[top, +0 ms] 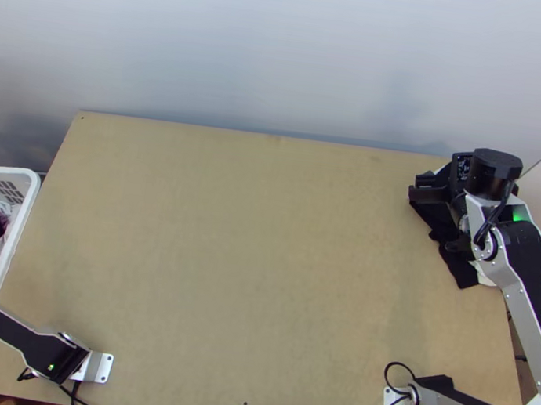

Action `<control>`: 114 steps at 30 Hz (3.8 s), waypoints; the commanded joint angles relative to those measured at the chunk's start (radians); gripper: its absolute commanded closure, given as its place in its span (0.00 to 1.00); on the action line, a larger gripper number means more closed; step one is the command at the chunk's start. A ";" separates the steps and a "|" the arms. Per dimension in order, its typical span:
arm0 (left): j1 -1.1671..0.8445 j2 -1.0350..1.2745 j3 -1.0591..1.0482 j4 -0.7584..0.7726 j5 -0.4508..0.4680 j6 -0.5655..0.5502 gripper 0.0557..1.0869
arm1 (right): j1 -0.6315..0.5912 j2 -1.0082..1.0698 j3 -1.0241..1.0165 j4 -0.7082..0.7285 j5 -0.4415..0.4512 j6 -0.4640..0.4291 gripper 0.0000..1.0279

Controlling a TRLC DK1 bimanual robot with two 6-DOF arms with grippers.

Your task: Fold the t-shirt

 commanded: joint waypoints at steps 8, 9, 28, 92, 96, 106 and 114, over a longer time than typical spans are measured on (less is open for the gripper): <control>-0.026 -0.003 -0.054 0.141 0.018 -0.086 0.50 | 0.006 -0.003 -0.017 -0.001 0.000 -0.001 0.10; -0.030 -0.003 -0.054 0.149 0.018 -0.092 0.50 | 0.006 -0.003 -0.017 -0.001 0.000 -0.001 0.10; -0.072 0.026 -0.095 0.291 0.007 -0.107 0.96 | 0.001 0.001 -0.017 -0.004 0.000 -0.004 0.10; -1.306 -1.087 0.063 -0.589 0.280 -0.503 0.96 | -0.309 -0.545 -0.236 -0.366 -0.002 -0.018 0.10; -1.330 -1.086 0.063 -0.574 0.280 -0.528 0.96 | -0.346 -0.573 -0.241 -0.395 -0.003 -0.018 0.10; -1.738 -0.977 0.086 -0.466 0.279 -0.555 0.96 | -0.395 -0.652 -0.276 -0.448 -0.003 -0.018 0.10; -1.832 -0.505 0.556 -0.335 0.236 -0.661 0.96 | -0.432 -0.715 -0.261 -0.488 -0.003 -0.026 0.10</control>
